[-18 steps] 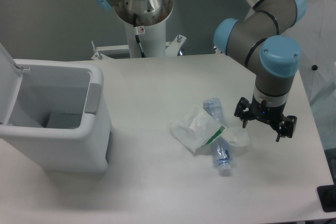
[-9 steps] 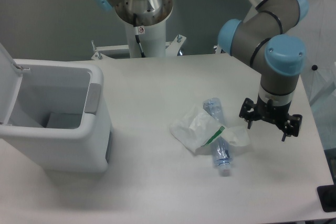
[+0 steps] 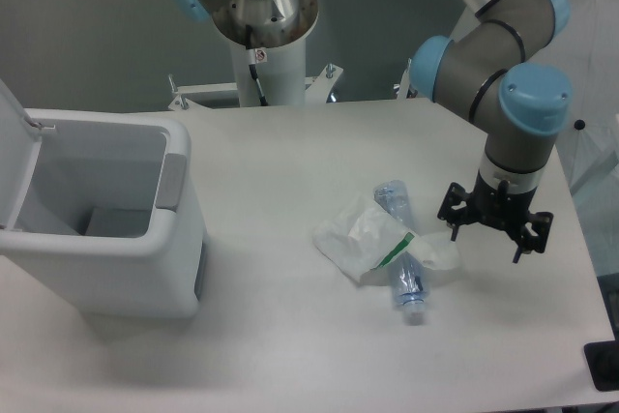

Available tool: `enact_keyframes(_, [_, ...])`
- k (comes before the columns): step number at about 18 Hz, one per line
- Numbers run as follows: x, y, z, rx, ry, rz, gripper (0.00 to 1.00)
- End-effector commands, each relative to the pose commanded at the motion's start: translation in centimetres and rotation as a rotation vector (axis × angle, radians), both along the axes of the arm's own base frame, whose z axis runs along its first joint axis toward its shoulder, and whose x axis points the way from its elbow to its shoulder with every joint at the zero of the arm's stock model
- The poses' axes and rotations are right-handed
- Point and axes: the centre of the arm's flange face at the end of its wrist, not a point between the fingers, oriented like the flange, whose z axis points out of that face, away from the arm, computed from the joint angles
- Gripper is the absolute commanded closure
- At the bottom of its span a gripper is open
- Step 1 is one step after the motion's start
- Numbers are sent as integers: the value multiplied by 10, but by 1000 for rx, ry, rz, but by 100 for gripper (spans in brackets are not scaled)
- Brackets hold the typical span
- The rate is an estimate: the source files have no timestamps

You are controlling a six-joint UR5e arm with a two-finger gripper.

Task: Place the trash in the trash can

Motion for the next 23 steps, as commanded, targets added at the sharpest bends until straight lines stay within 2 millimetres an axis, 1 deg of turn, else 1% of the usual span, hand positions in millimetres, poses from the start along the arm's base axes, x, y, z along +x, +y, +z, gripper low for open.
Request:
enact_keyframes(1, [8, 1, -1, -3, -11, 32, 0])
enact_keyframes(3, [14, -1, -9, -23, -28, 88, 0])
enact_keyframes(5, [24, 7, -13, -44, -30, 94, 0])
enact_keyframes(7, [37, 16, -23, -70, -39, 82, 0])
enact_keyframes(9, [38, 18, -28, -75, -50, 139, 0])
enact_keyframes(10, [38, 20, -34, -80, -58, 145, 0])
enact_keyframes(12, [39, 27, -43, -88, -68, 134, 0])
enact_keyframes(14, [38, 27, -50, -117, -63, 129, 0])
enact_keyframes(15, [42, 29, -56, -134, -64, 123, 0])
enact_keyframes(16, [47, 32, -59, -143, -66, 114, 5])
enact_keyframes(17, [48, 32, -61, -148, -70, 111, 13])
enact_keyframes(19, [51, 32, -60, -159, -88, 107, 23])
enact_keyframes(23, [56, 33, -58, -163, -107, 102, 54])
